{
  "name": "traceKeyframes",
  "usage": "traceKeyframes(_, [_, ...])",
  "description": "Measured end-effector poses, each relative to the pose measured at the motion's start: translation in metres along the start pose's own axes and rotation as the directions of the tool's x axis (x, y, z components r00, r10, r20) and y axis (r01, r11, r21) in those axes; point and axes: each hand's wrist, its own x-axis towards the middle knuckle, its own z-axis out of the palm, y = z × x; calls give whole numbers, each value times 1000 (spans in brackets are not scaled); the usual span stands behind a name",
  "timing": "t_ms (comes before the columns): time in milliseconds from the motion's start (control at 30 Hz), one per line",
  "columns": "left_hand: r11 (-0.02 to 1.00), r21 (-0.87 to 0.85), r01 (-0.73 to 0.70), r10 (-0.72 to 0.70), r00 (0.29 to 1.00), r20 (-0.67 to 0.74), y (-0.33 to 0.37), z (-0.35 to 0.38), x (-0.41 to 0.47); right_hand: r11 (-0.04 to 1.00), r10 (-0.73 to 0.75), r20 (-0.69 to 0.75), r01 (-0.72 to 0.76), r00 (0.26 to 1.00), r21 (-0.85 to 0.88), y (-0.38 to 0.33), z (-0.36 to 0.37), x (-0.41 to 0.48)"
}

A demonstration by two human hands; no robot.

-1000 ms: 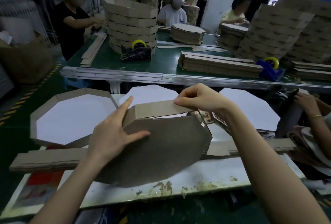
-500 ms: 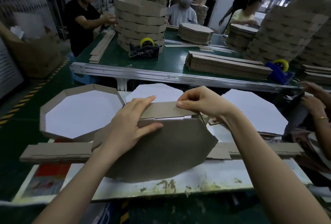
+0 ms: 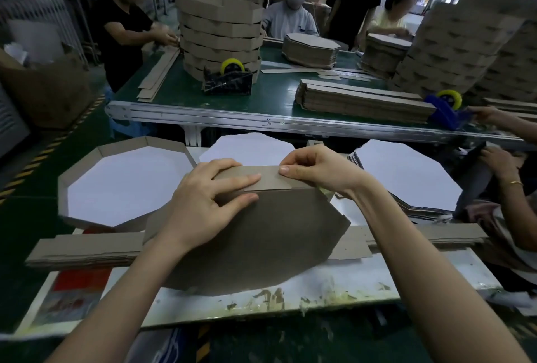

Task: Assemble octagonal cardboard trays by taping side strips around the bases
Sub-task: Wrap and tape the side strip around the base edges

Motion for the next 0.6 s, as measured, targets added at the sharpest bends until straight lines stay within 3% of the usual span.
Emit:
traceKeyframes(67, [996,77,-41,37,998,60,8,-1,6,1000,9,2,-9,1000,2,-1,-1,-1])
traceKeyframes(167, [996,52,-67,60,991,123,18,-1,11,998,54,50,-55,997,23,0,-6,-6])
traceKeyframes(267, [997,15,-80,77,988,134,21,3,15,991,112,-104,-104,988,81,14,-13,-5])
traceKeyframes(333, [997,17,-70,67,988,138,22,4,21,964,239,-319,-183,917,194,35,-20,5])
traceKeyframes(400, [997,29,-66,61,987,148,22,5,27,915,386,-438,-277,812,294,61,-28,16])
traceKeyframes(500, [997,31,-66,60,985,163,21,8,34,838,545,-457,-437,703,327,100,-41,28])
traceKeyframes(600, [998,23,-54,49,984,172,17,13,43,766,641,-423,-566,641,304,143,-50,44])
